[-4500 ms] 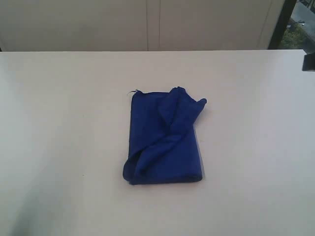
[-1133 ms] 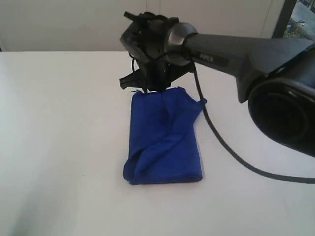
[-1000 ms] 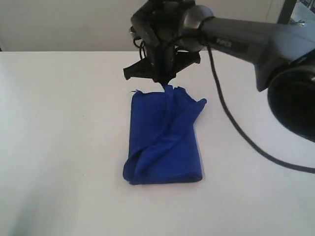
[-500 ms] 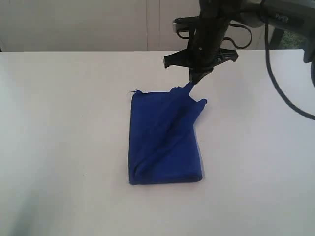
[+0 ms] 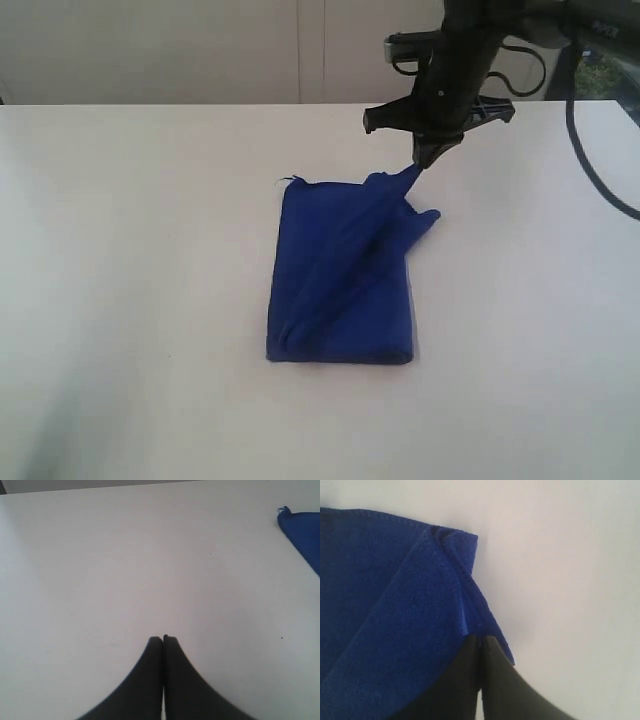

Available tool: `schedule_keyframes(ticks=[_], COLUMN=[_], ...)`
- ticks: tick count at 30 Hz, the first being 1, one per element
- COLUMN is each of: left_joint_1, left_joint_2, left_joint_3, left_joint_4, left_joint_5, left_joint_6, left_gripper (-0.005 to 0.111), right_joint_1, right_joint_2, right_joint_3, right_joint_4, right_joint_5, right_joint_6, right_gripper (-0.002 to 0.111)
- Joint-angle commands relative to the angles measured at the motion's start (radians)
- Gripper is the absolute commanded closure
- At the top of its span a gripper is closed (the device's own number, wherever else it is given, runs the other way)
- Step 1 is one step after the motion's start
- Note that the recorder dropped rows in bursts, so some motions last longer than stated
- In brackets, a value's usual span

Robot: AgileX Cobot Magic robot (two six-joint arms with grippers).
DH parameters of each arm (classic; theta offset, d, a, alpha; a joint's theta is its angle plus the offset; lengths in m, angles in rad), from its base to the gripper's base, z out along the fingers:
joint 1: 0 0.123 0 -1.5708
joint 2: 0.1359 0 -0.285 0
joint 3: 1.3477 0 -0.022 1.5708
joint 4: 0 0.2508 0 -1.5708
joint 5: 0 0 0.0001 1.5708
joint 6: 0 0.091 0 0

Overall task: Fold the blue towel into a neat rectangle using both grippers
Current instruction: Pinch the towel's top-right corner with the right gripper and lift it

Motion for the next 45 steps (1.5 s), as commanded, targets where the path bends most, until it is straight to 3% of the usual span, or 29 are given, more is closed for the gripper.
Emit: schedule_keyframes(ticks=[1,16,23,30,37,40,45], left_joint_1=[0.002,0.002,0.002,0.002,0.002,0.002,0.002], left_joint_2=[-0.004,-0.004,-0.004,-0.004,-0.004,-0.004,0.060], left_joint_3=[0.006,0.006,0.006,0.006,0.006,-0.057,-0.274], left_joint_4=[-0.003,-0.001,-0.010,-0.010,-0.019,-0.041,-0.111], left_joint_5=[-0.003,-0.015,-0.303,-0.419,-0.424,-0.394,-0.118], left_joint_6=[-0.009,-0.009,-0.009,-0.009,-0.039,-0.039,-0.035], left_gripper=[0.107,0.107,0.107,0.107,0.107,0.107,0.107], right_joint_1=[-0.004,-0.004,-0.004,-0.004,-0.004,-0.004,-0.004], right_joint_2=[-0.010,-0.010,-0.010,-0.010,-0.010,-0.010,-0.010], right_joint_3=[0.007,0.007,0.007,0.007,0.007,0.007,0.007], right_joint_4=[0.009,0.011,0.011,0.011,0.011,0.011,0.011], right_joint_5=[-0.015,0.011,0.003,0.003,0.007,0.017,0.033], right_joint_6=[-0.011,-0.011,-0.011,-0.037,-0.039,-0.039,-0.039], right_gripper=[0.108,0.108,0.108,0.108,0.108,0.108,0.108])
